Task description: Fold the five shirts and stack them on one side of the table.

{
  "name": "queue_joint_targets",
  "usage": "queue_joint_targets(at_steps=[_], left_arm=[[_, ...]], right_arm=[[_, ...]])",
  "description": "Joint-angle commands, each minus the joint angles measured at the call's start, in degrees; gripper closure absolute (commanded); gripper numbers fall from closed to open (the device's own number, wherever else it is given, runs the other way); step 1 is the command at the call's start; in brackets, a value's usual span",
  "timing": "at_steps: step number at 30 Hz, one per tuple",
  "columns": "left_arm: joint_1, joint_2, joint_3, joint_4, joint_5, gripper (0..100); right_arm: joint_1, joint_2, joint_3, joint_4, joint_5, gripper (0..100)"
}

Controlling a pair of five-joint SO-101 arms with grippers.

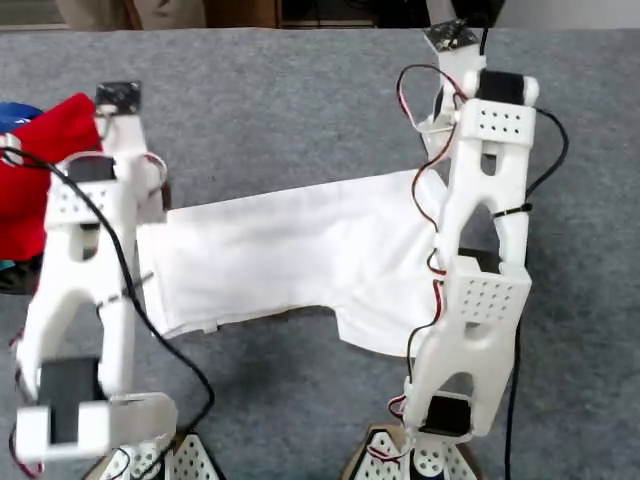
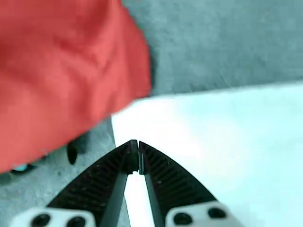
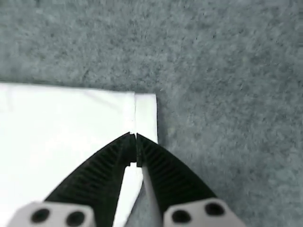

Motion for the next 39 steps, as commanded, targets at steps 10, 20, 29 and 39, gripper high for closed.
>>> queue_joint_targets(at_steps=[10,20,29,39], left_arm=[[-0.5,-12.9,29.8,-10.0,-2.3,98],[-0.6,-12.9,34.0,-10.6,-2.4,98],[-4.2,-16.4,39.8,-16.3,-1.9,98],[-6.4,-24.4,45.7,-20.0,3.4,98]], right_arm=[[5.8,-4.4,5.0,6.5,8.0,99.7],[8.9,-10.9,12.6,6.4,17.6,99.7],[9.4,-36.2,41.2,2.2,37.5,99.7],[-0.4,-71.0,95.0,-18.5,51.0,96.3]])
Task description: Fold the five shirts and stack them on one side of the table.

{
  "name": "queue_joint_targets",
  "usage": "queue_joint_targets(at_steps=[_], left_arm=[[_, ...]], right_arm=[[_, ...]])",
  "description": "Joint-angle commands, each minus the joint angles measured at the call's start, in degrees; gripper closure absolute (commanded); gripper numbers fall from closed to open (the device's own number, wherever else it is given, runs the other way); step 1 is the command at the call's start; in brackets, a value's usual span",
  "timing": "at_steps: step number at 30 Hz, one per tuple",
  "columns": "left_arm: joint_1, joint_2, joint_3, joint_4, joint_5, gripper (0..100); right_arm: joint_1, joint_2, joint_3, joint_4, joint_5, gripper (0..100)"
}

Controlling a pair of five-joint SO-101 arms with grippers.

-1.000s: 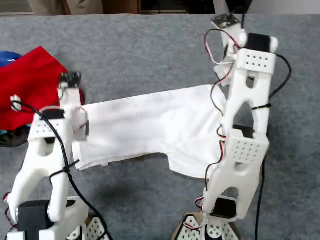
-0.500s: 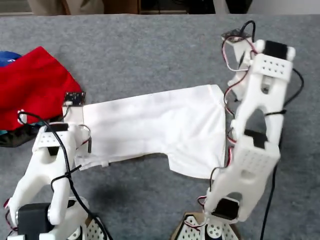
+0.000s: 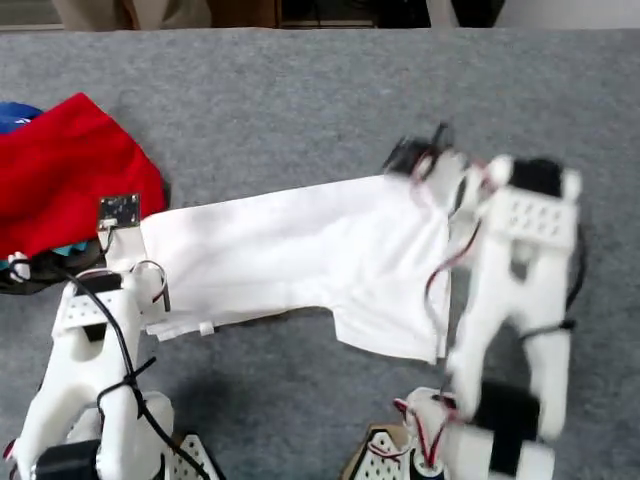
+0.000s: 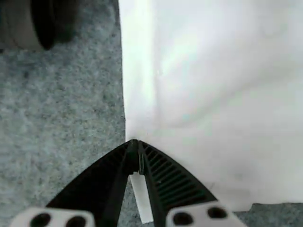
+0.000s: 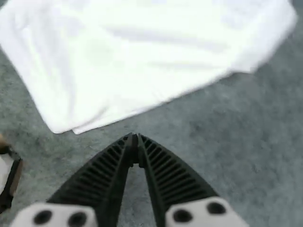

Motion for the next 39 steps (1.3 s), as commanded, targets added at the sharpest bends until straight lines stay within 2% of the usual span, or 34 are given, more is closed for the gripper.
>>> queue_joint_targets(at_steps=[1,5,11,25,39], left_arm=[[-1.0,-2.6,0.7,-0.9,1.3,98],[-1.1,-3.2,1.3,-1.1,1.4,98],[-1.1,-3.2,1.5,-1.2,1.5,98],[-1.1,-3.2,1.4,-1.3,1.1,98],[-1.1,-3.2,1.7,-1.1,1.1,98]], right_arm=[[-5.3,-13.9,20.2,-8.4,1.8,93.1],[-13.4,-22.4,32.9,-8.9,2.1,82.5],[-18.9,-24.0,40.6,-10.5,2.1,82.5],[-18.7,-24.0,48.7,-26.9,2.0,82.2],[-18.6,-23.9,52.2,-28.8,3.3,82.2]])
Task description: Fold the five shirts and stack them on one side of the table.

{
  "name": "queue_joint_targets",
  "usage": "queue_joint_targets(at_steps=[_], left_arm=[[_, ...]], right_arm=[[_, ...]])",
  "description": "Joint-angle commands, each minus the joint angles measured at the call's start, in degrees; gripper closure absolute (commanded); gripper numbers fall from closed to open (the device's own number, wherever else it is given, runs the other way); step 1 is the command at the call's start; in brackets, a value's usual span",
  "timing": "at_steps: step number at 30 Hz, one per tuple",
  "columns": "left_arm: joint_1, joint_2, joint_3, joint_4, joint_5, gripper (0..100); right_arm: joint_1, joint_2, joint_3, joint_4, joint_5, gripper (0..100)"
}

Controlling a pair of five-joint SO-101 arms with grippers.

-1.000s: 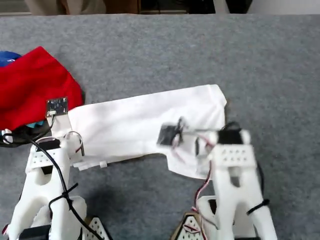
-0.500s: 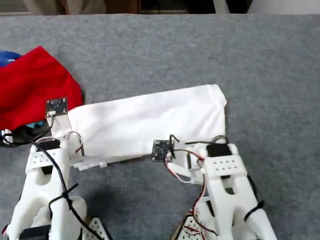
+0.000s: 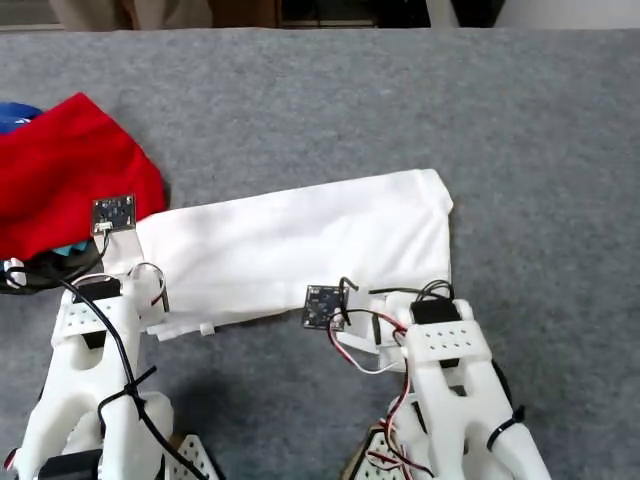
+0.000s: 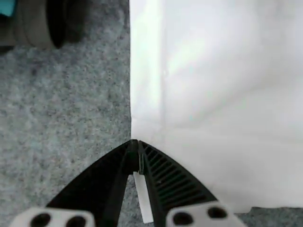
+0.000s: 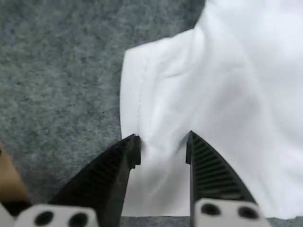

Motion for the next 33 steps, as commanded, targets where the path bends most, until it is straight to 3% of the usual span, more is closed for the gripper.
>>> queue_joint_targets(at_steps=[1,7,16,22,28,33], left_arm=[[-0.7,-1.2,0.1,-0.5,0.1,98],[-0.7,-1.2,0.1,-0.4,0.4,98],[-0.7,-1.2,0.1,-0.7,0.3,98],[-0.7,-1.2,0.1,-0.7,0.2,98],[-0.6,-1.2,0.1,-0.8,0.1,98],[-0.6,-1.2,0.0,-0.8,0.1,98]], right_arm=[[-0.1,0.1,0.1,-1.2,1.4,82.2],[-0.1,3.6,-1.4,-2.5,1.8,82.1],[0.8,23.8,-14.1,0.0,3.9,82.4],[2.8,23.3,-14.5,-0.3,4.0,82.9],[2.9,23.3,-14.7,-0.2,4.0,93.8],[2.9,23.3,-14.8,-0.2,4.0,95.5]])
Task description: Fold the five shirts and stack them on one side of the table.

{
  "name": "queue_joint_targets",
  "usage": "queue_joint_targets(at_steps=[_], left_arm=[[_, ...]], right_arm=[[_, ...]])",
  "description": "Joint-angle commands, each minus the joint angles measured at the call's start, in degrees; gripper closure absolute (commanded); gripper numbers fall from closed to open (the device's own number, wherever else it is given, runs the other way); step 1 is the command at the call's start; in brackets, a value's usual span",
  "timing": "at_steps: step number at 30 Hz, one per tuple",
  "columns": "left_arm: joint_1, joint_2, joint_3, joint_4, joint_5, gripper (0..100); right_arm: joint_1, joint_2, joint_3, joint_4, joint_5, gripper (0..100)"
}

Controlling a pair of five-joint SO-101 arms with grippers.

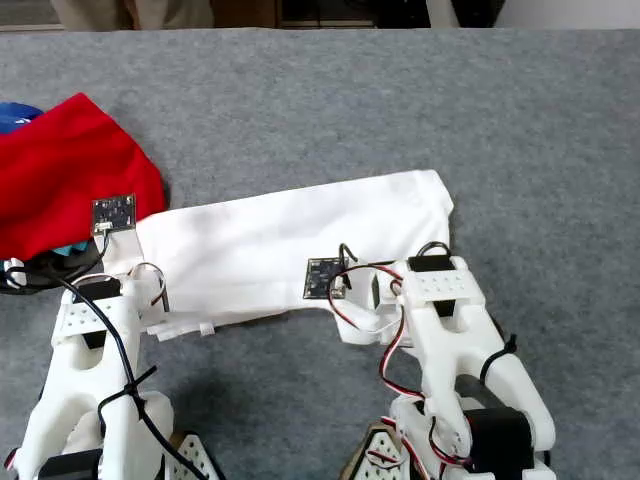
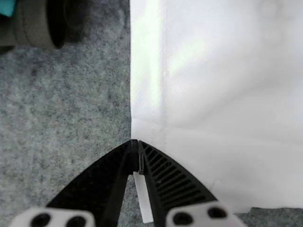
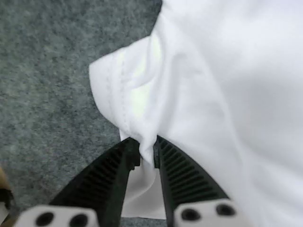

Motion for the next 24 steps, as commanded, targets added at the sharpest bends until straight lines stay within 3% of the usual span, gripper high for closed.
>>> queue_joint_targets(at_steps=[1,7,16,24], left_arm=[[-0.6,-1.2,0.0,-0.8,0.1,98],[-0.7,-1.2,-0.1,-0.8,0.1,98],[-0.7,-1.2,0.1,-1.7,0.1,98],[-0.7,-1.2,0.1,-1.9,0.1,98]], right_arm=[[0.8,1.0,0.2,0.4,0.7,95.6],[0.8,1.1,-3.2,1.1,0.7,99.7],[0.4,1.2,-23.2,19.7,0.7,99.8],[-2.5,4.4,-29.3,20.0,0.9,99.8]])
